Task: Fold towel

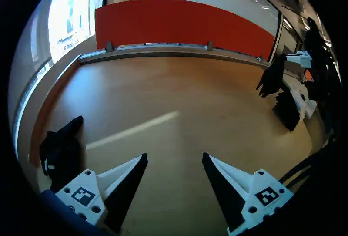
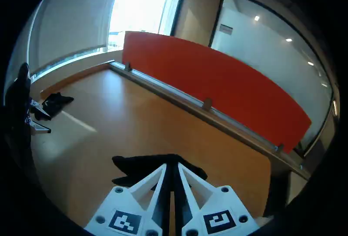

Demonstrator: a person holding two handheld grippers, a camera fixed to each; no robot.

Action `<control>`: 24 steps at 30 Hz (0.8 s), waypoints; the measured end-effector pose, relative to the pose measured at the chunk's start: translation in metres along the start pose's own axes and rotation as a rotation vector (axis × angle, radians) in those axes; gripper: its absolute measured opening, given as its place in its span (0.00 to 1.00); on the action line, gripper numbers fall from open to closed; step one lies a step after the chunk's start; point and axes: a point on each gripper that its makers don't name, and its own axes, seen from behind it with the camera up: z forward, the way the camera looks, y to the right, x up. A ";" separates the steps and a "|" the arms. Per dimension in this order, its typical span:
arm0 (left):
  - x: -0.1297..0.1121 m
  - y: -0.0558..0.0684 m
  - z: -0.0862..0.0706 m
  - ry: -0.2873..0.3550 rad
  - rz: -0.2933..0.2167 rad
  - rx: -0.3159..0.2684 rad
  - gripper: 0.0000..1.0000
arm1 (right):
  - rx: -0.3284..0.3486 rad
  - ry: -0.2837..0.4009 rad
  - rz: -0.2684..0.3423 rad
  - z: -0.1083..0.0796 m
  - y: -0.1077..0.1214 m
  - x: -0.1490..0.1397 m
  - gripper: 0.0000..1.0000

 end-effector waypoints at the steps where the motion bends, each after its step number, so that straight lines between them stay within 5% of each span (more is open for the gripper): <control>1: 0.000 0.000 0.000 -0.001 0.001 0.002 0.93 | -0.005 -0.001 0.006 -0.002 0.007 -0.001 0.03; 24: 0.004 0.013 0.006 -0.018 0.015 0.011 0.93 | -0.122 -0.066 0.064 -0.041 0.127 -0.054 0.03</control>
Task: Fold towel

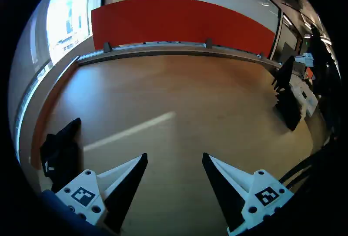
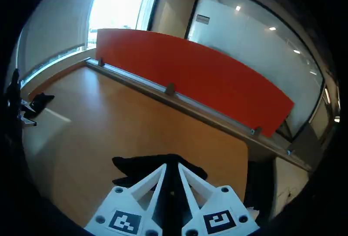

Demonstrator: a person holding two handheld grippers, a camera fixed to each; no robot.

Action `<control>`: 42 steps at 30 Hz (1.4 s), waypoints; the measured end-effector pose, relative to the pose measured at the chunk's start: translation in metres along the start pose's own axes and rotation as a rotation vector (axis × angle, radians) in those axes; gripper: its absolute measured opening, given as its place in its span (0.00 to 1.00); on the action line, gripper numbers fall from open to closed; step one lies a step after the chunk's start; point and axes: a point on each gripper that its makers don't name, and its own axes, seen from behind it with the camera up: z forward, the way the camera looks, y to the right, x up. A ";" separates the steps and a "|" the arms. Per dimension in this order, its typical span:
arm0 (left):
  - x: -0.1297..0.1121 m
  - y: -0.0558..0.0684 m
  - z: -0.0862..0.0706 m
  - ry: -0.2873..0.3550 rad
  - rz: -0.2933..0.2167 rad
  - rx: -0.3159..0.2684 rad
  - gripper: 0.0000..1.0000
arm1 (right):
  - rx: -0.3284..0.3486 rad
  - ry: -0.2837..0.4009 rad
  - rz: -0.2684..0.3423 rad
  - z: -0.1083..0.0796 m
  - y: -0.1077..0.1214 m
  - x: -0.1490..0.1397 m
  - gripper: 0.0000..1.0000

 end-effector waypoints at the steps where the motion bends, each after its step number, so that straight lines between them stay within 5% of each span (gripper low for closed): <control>1: 0.000 0.001 0.000 -0.001 0.000 0.000 0.93 | -0.002 -0.005 0.002 -0.001 0.003 -0.003 0.03; 19: 0.002 0.016 0.003 -0.010 0.009 -0.009 0.93 | -0.026 -0.057 0.052 -0.019 0.025 -0.054 0.03; 42: 0.004 0.019 0.003 -0.007 0.028 -0.026 0.93 | -0.084 -0.141 0.068 -0.056 0.015 -0.129 0.03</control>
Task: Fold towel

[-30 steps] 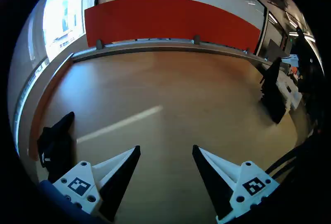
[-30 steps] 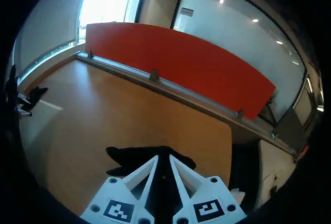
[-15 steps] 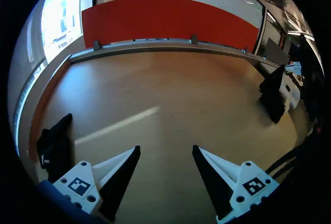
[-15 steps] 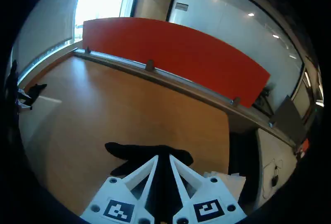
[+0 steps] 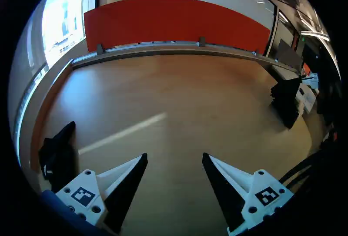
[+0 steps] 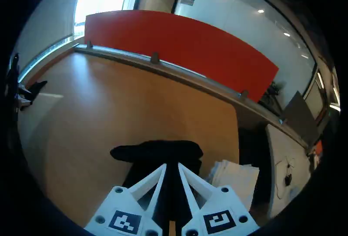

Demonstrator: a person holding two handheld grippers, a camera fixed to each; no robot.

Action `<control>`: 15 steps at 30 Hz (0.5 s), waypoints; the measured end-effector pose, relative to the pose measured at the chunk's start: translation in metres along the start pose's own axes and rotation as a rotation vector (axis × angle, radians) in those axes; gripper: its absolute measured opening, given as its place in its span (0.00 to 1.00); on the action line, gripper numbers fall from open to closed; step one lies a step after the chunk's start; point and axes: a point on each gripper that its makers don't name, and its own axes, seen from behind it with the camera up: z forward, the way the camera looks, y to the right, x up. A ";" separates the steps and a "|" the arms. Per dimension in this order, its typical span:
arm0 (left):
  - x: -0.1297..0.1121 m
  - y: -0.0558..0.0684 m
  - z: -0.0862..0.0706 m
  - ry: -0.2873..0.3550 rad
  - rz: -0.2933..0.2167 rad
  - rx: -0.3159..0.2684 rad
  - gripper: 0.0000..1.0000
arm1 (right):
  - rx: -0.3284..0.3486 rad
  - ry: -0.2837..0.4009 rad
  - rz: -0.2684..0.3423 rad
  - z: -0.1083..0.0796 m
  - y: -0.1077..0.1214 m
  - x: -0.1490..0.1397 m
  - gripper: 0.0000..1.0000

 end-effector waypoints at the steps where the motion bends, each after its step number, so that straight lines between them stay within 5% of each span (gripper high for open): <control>1: 0.000 0.000 0.000 0.000 0.001 0.000 0.93 | -0.002 -0.004 0.001 -0.001 0.000 -0.003 0.03; 15: 0.000 -0.004 -0.002 0.000 0.019 0.001 0.93 | -0.048 -0.061 0.008 -0.004 0.006 -0.048 0.03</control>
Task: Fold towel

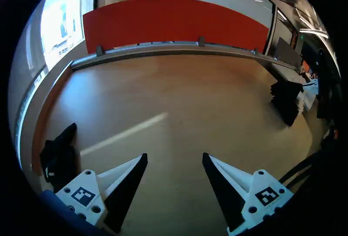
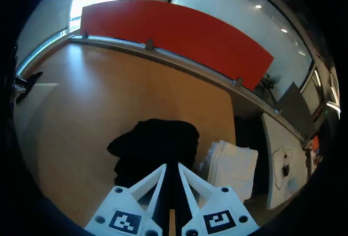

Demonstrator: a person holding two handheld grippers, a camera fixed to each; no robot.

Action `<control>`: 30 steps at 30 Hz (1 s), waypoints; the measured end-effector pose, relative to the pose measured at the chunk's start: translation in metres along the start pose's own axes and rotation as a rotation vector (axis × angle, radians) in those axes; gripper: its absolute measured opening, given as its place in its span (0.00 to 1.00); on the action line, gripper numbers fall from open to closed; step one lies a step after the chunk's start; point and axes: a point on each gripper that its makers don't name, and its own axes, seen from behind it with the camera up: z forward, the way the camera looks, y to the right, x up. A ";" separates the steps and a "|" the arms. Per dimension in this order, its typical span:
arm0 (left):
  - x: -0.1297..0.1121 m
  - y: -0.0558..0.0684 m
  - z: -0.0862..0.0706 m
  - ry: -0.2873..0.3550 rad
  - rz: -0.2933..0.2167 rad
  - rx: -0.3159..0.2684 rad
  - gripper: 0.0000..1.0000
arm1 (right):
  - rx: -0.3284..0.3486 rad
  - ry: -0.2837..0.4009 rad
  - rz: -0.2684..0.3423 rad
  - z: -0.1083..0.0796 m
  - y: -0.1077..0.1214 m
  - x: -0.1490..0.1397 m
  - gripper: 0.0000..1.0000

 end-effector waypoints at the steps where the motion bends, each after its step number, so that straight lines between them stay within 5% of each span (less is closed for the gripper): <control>1: 0.000 0.000 0.000 -0.001 0.001 0.001 0.93 | -0.002 -0.003 0.005 0.001 0.000 -0.004 0.03; 30: -0.009 -0.004 -0.008 -0.021 0.036 0.027 0.93 | -0.026 -0.147 0.152 0.034 0.015 -0.097 0.03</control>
